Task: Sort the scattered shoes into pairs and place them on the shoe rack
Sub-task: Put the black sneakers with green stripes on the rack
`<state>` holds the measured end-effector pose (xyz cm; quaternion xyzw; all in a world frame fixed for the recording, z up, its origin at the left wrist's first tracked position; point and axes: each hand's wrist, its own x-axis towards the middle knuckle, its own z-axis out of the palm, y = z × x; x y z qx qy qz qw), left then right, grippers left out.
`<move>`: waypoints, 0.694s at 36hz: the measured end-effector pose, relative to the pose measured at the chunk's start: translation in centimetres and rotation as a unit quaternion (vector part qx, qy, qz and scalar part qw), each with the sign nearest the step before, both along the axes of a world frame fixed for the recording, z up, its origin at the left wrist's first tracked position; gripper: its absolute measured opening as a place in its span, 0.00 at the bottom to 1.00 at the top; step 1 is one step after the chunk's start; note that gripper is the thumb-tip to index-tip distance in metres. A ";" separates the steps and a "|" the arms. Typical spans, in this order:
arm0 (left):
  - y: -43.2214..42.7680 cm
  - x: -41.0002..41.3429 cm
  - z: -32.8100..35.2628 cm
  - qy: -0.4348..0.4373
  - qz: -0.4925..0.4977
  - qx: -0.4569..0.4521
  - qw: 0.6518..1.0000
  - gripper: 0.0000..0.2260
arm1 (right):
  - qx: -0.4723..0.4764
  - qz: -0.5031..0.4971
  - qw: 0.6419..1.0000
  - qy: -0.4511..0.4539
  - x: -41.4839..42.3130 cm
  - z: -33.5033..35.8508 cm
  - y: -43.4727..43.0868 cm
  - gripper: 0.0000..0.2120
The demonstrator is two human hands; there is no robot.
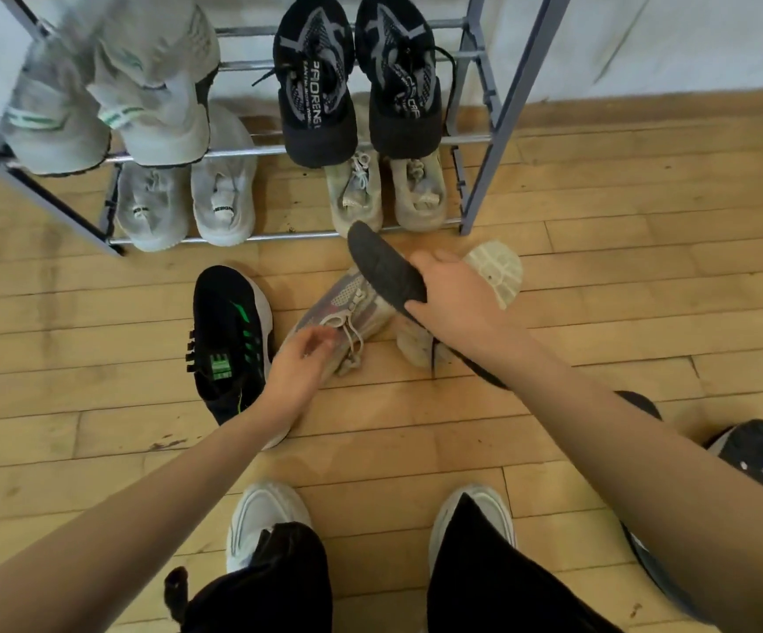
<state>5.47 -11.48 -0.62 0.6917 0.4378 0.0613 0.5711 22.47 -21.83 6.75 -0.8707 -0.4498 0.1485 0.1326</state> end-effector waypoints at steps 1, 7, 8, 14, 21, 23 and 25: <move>0.3 0.1 -0.1 -0.003 0.026 -0.019 0.999 0.08 | 0.009 0.006 0.999 -0.036 -0.4 0.0 0.7 0.18; 2.0 0.6 -0.2 0.004 0.113 -0.066 0.991 0.14 | -0.020 0.030 0.995 0.088 -2.0 -1.7 2.6 0.23; 2.0 0.6 -0.1 0.011 0.105 -0.063 0.992 0.14 | -0.028 0.027 0.996 0.080 -1.9 -2.2 2.4 0.22; 0.4 2.3 -0.3 0.057 0.010 -0.049 0.997 0.19 | -0.149 -0.068 0.985 0.061 0.6 -4.7 -0.3 0.26; -2.7 4.8 -0.9 0.045 -0.016 -0.096 0.994 0.26 | -0.173 -0.110 0.956 0.209 0.6 -5.1 -1.5 0.22; -2.9 5.2 -0.9 0.030 0.016 -0.101 0.994 0.24 | -0.155 -0.112 0.947 0.259 0.5 -5.0 -1.9 0.25; -2.5 5.2 -1.0 0.013 0.035 -0.097 0.995 0.24 | -0.118 -0.120 0.927 0.337 0.3 -4.9 -2.5 0.26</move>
